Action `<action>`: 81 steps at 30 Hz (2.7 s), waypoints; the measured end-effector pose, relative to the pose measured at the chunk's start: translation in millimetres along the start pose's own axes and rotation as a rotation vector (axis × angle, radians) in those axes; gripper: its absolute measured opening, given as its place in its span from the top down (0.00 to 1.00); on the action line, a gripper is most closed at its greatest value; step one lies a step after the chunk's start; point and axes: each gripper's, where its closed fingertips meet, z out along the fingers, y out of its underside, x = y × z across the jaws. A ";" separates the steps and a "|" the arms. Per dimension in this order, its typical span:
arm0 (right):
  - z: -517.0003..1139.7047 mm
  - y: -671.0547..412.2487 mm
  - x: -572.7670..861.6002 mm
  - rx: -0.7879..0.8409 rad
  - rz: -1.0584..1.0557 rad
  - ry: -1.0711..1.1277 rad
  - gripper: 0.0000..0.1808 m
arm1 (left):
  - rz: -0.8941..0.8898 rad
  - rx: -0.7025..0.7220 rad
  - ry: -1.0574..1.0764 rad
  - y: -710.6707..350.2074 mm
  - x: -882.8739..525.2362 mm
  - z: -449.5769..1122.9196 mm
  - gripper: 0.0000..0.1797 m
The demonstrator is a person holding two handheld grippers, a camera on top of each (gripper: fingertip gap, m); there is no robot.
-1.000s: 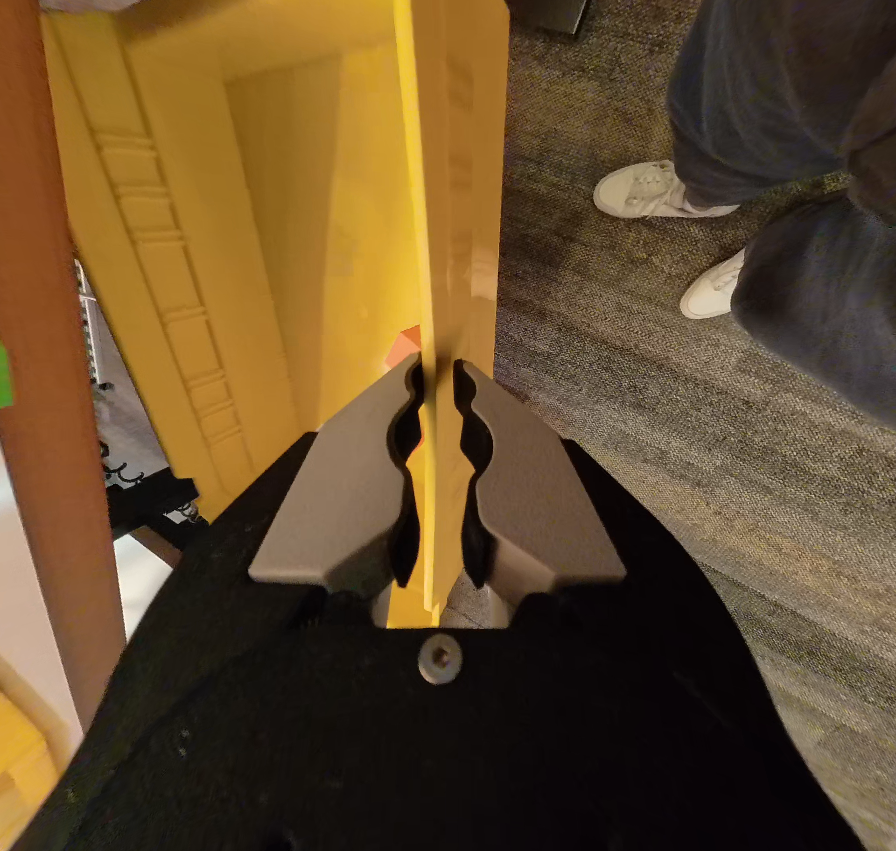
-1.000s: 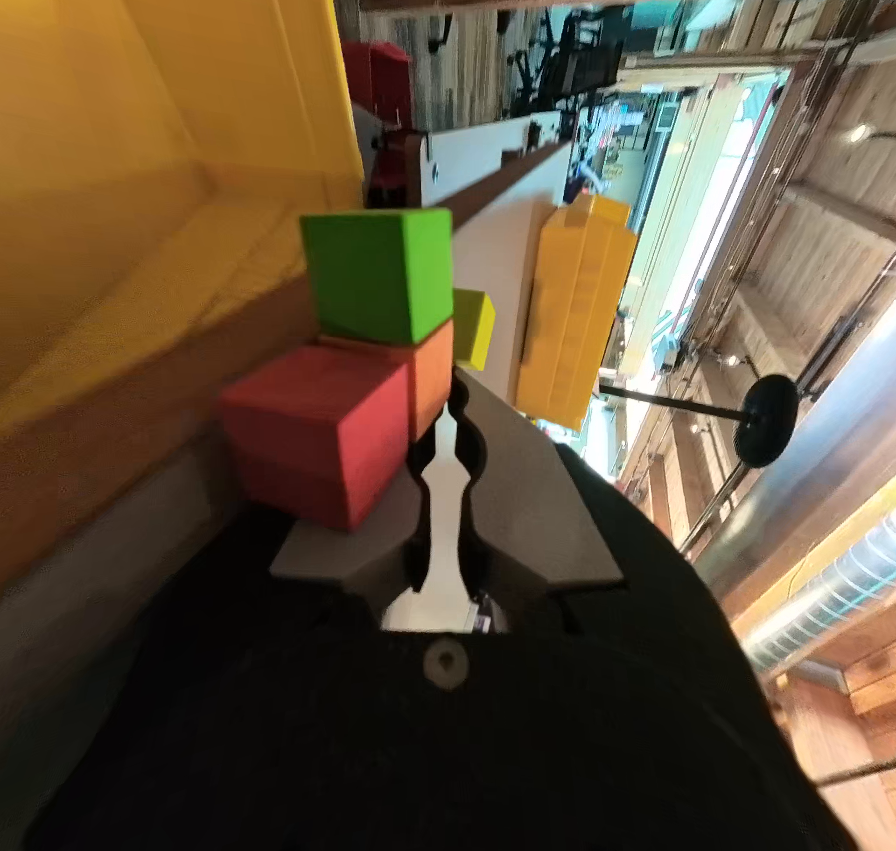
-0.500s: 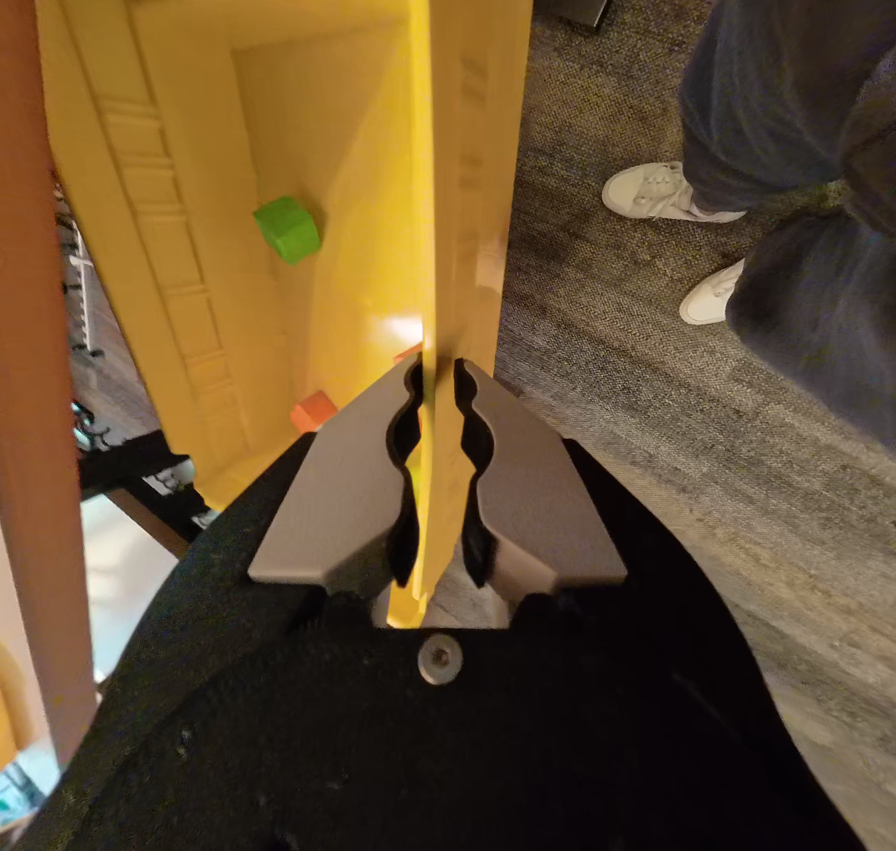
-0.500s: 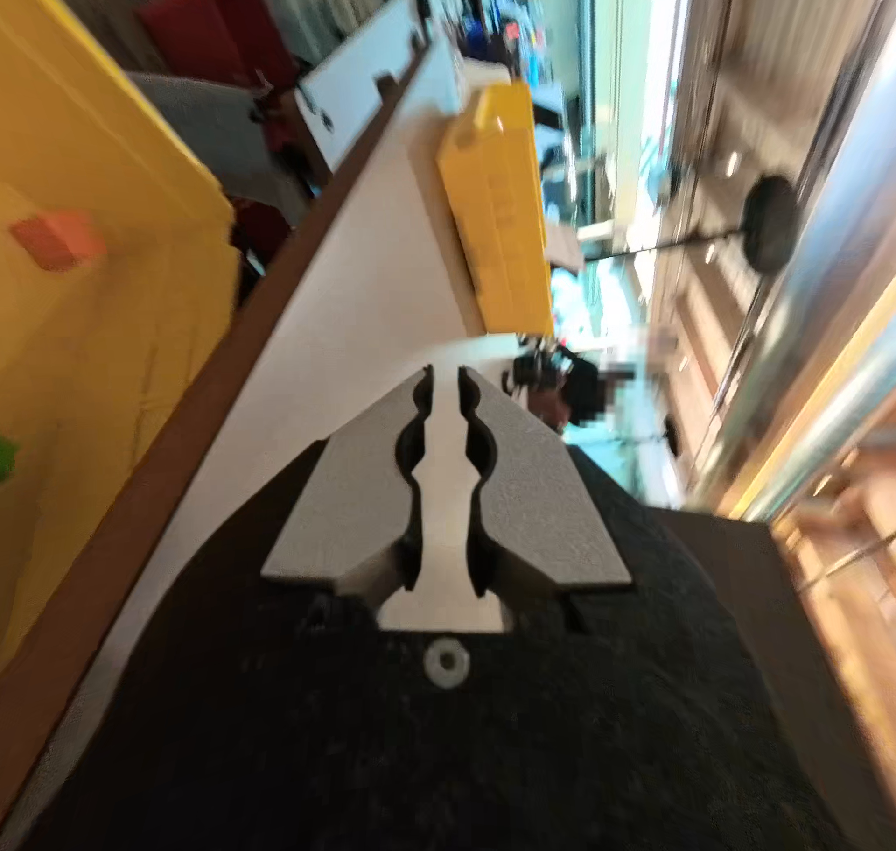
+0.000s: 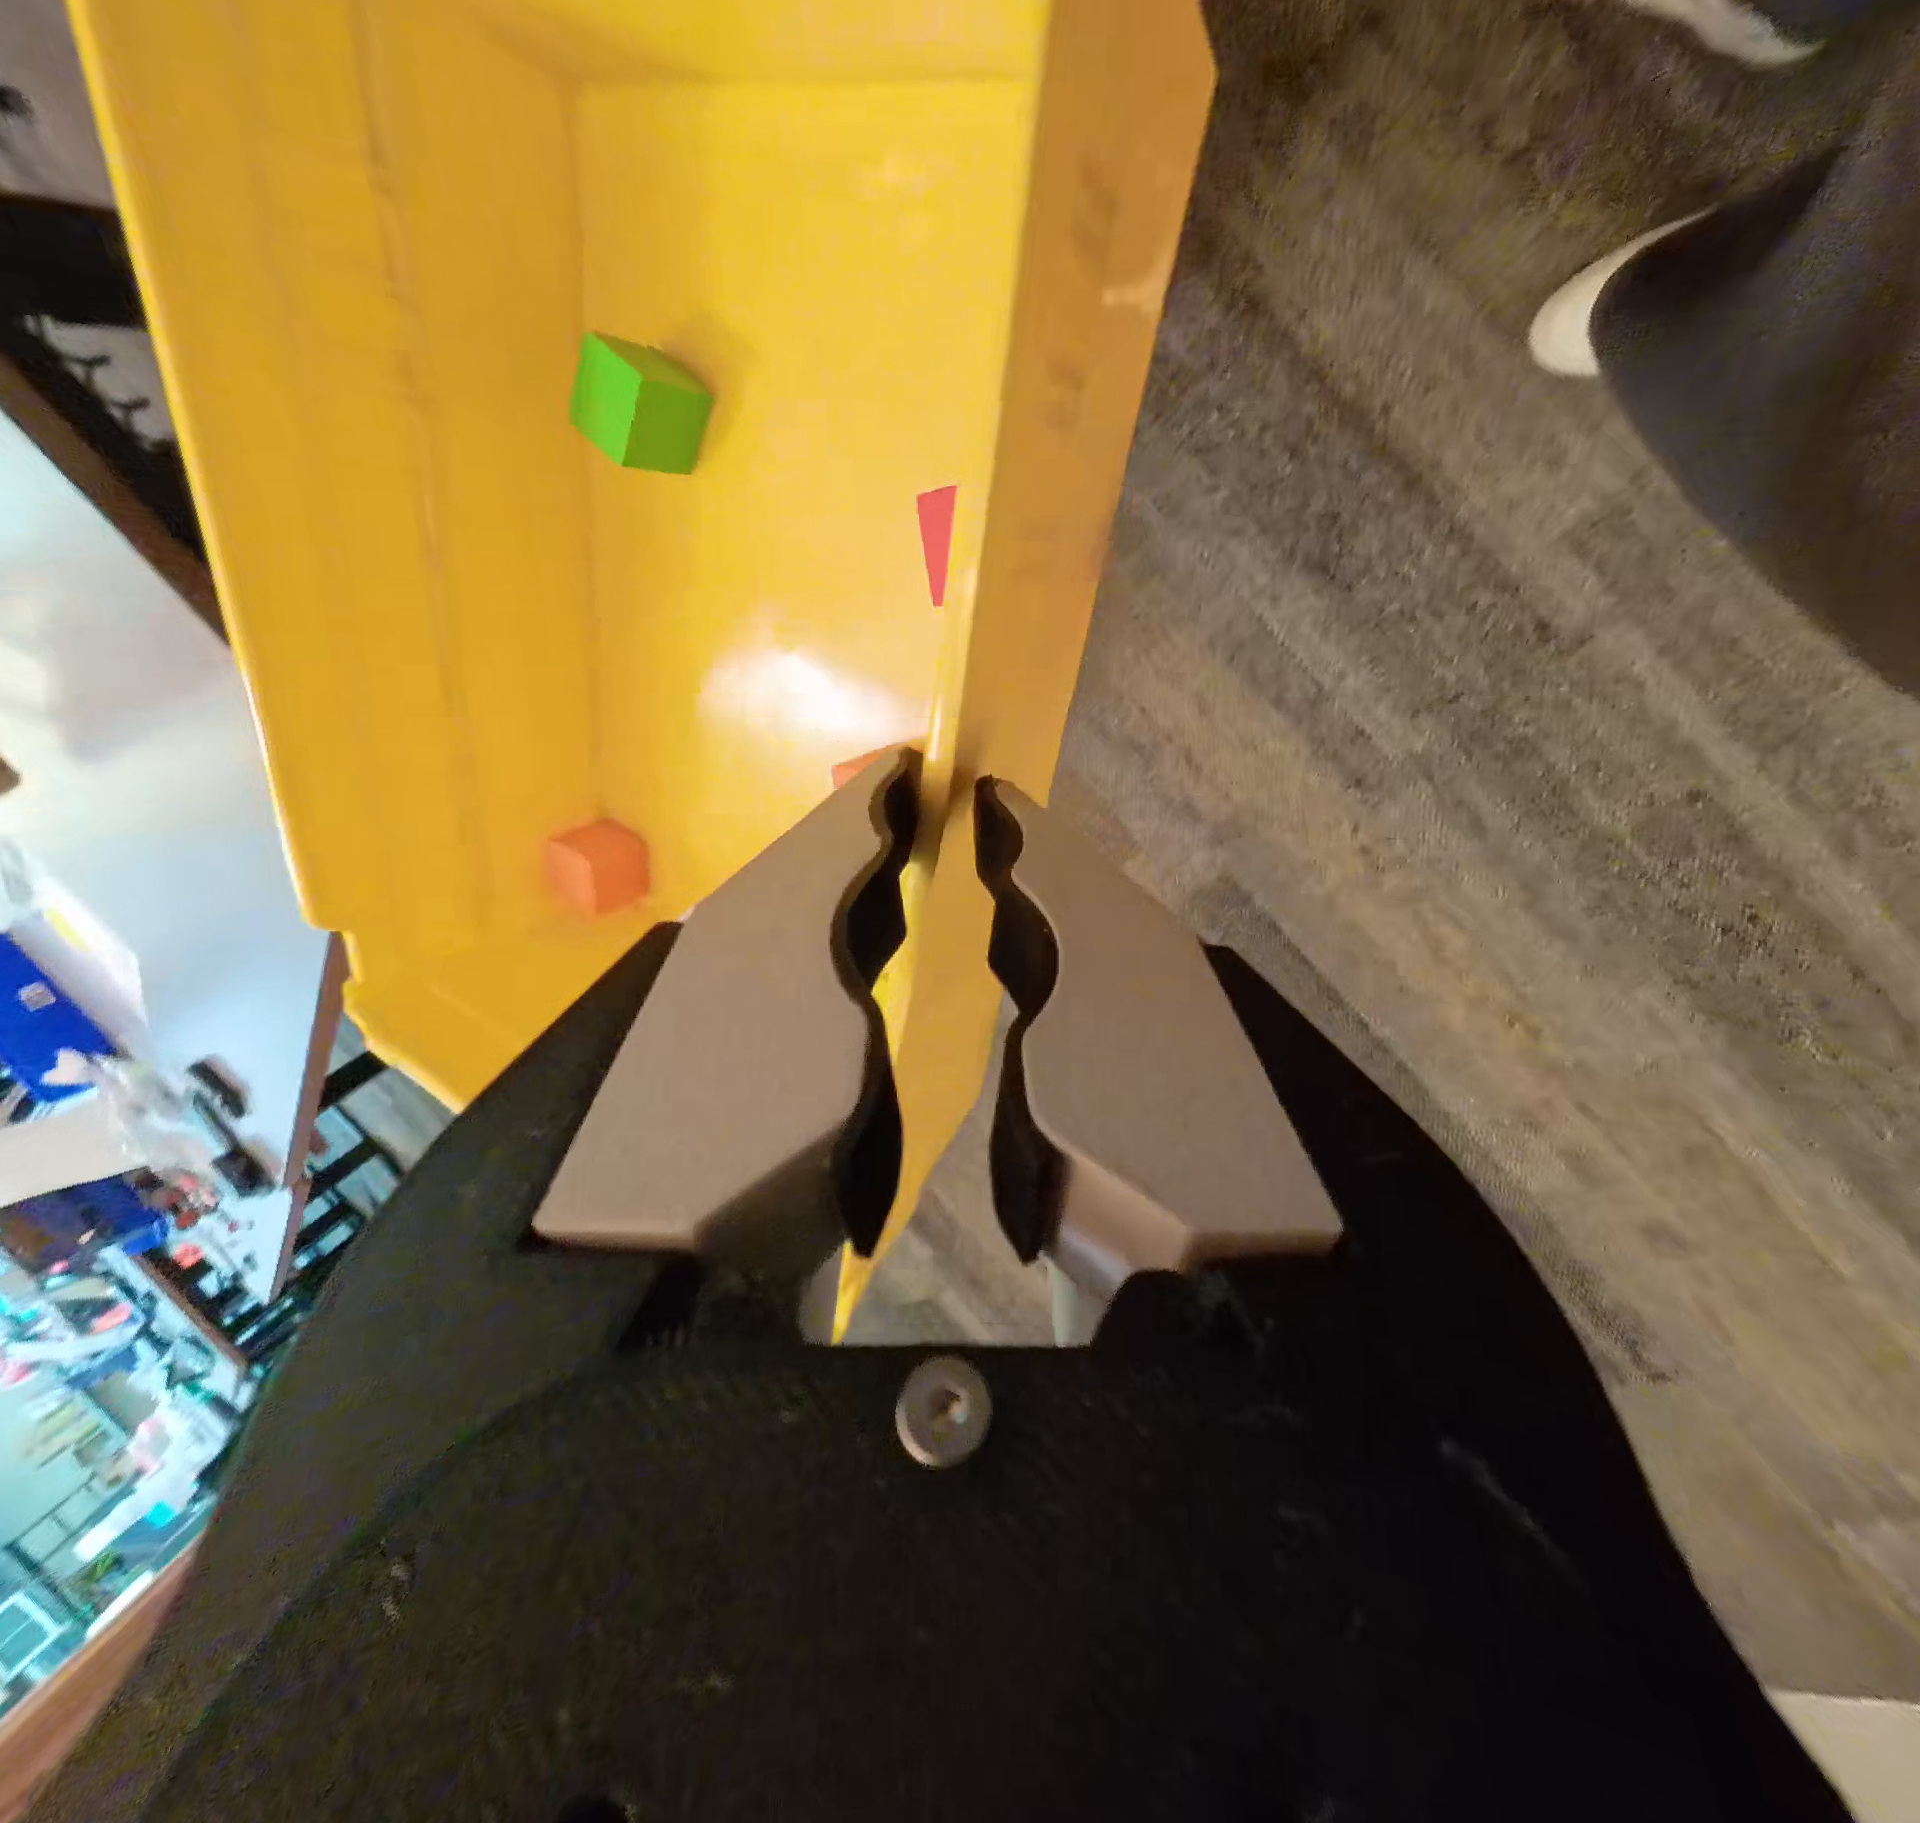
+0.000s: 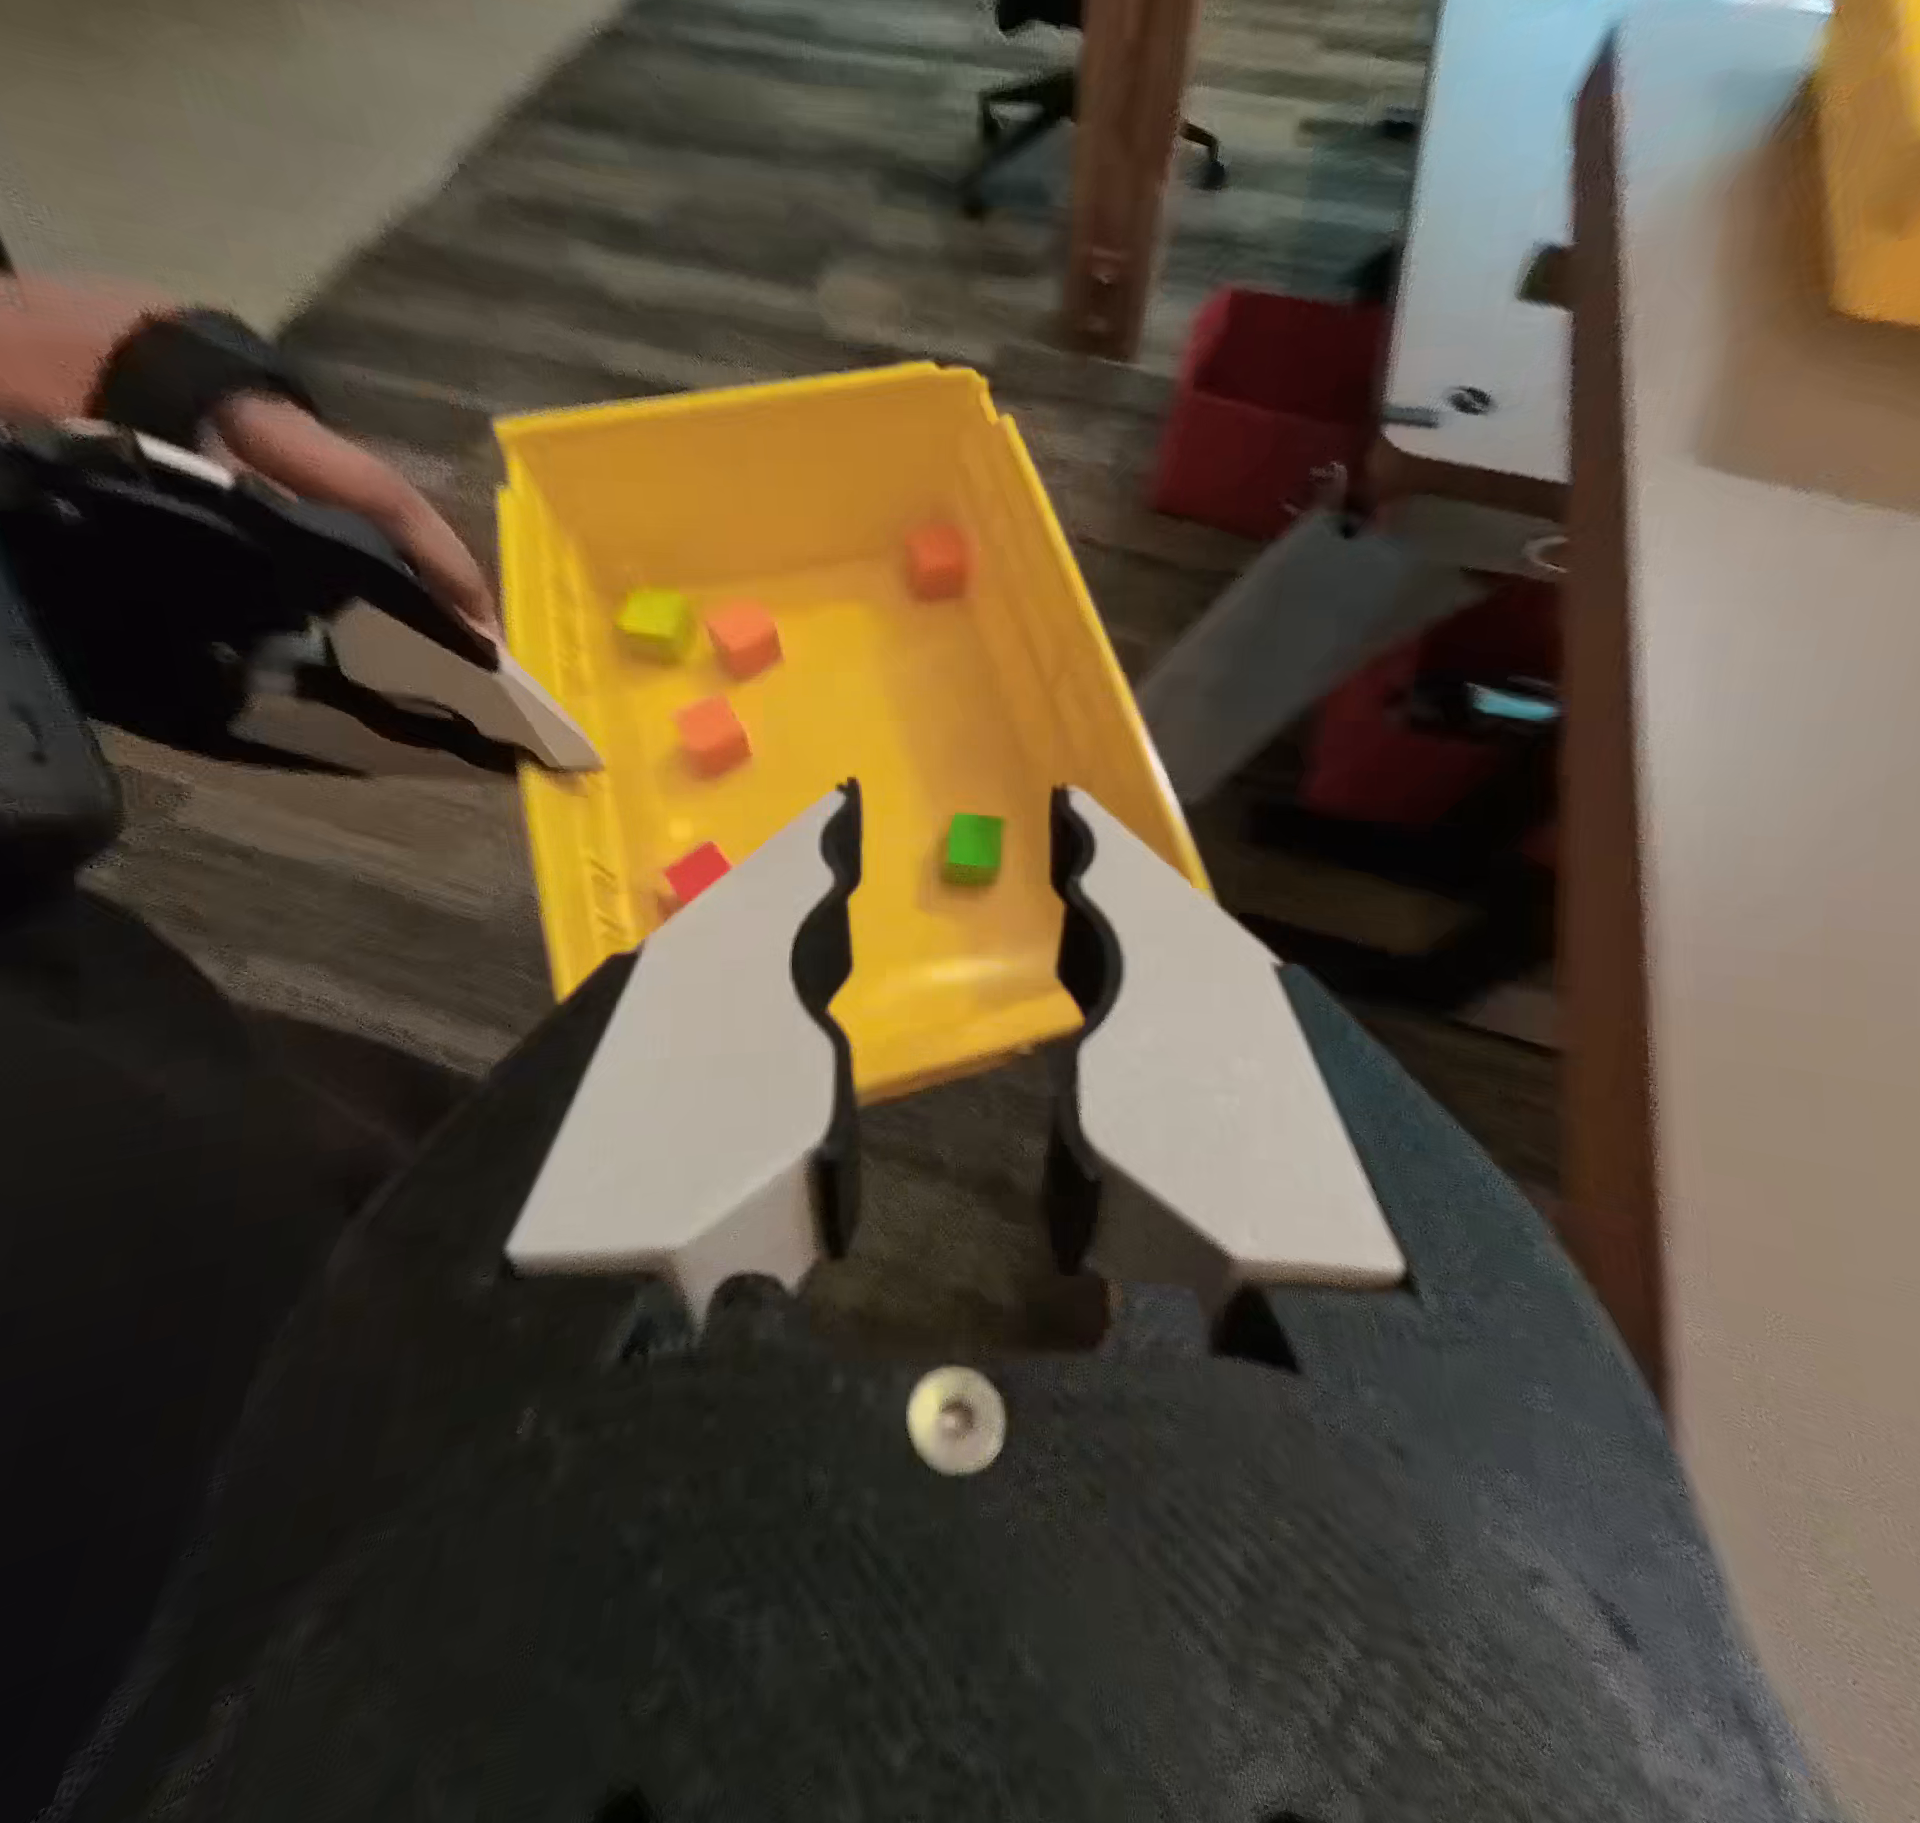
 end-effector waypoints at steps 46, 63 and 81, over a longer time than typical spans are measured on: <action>945.4 -347.9 -89.7 -0.855 0.425 -0.391 0.99 | -2.338 0.797 -0.401 830.7 -169.4 -1.6 0.49; 1332.3 -663.4 -341.4 -0.706 -0.011 -0.668 0.77 | -2.535 -0.020 -0.314 1407.3 -162.7 50.3 1.00; 1787.5 -989.1 -480.2 -0.387 -0.409 -0.819 0.61 | -2.821 -0.146 -0.137 1963.9 -187.3 57.0 1.00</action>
